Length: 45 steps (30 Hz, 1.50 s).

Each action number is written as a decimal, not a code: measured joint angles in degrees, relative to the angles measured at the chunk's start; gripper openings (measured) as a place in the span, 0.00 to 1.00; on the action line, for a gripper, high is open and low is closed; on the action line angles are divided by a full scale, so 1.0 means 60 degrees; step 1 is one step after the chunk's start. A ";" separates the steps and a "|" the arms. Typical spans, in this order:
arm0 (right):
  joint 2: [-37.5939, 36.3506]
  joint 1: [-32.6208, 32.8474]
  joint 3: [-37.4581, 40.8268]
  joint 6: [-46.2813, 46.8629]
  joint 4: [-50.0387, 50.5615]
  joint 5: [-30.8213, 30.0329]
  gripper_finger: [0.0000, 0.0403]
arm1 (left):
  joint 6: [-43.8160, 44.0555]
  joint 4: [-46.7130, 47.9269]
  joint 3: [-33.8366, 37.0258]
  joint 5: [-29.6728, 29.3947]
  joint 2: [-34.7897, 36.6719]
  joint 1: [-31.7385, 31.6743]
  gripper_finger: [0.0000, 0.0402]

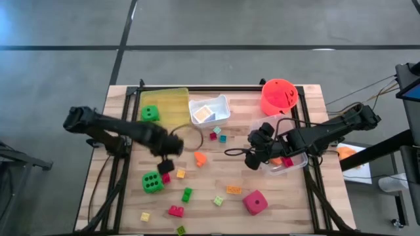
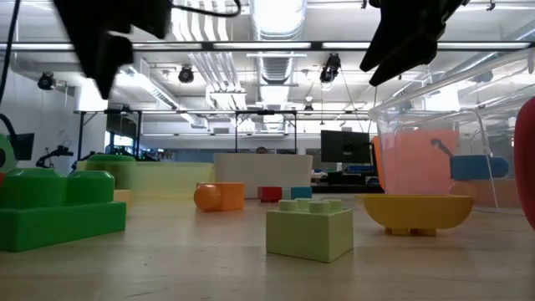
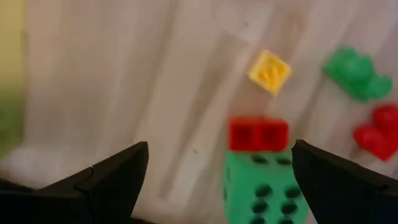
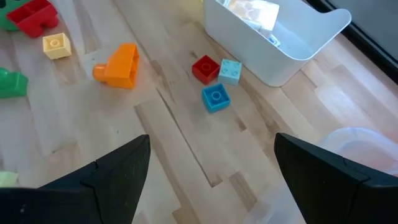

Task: Pick & Place Toys
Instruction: Put the green dice into the yellow bin

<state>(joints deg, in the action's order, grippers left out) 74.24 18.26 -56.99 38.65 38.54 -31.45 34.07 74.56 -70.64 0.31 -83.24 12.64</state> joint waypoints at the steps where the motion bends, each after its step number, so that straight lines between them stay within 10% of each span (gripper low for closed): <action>1: 0.0000 0.0007 0.0000 0.0000 0.0000 0.0033 0.84 | 0.0241 0.0005 0.0033 -0.0003 0.0000 0.0363 0.95; 17: 0.0000 0.0429 0.0000 0.0032 0.0011 0.0082 0.84 | 0.3374 -0.0104 0.1047 0.0878 0.0010 0.3100 0.95; 45: 0.0883 0.0474 0.0007 -0.0007 -0.0062 -0.0024 0.84 | 0.2022 -0.2258 0.2661 0.0587 0.0973 0.3553 0.95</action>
<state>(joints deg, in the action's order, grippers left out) 79.54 21.10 -56.95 38.61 38.17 -31.59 46.20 61.01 -54.68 3.84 -77.41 33.96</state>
